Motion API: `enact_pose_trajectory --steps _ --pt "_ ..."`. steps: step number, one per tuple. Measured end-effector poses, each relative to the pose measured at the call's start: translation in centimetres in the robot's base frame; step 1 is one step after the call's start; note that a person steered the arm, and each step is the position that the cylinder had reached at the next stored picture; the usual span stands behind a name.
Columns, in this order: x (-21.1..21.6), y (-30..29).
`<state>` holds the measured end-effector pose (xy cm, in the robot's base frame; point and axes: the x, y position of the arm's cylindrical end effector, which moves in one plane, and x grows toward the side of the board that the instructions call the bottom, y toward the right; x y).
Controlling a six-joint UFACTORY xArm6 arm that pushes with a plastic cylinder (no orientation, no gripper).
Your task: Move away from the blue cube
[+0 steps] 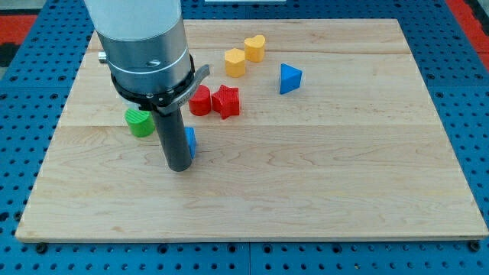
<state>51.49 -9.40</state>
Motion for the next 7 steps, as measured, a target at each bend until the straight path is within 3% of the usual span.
enact_pose_trajectory --steps 3,4,5,7 --pt "-0.5 0.2" --pt "1.6 2.7" --pt "0.3 11.1" --pt "-12.7 23.7"
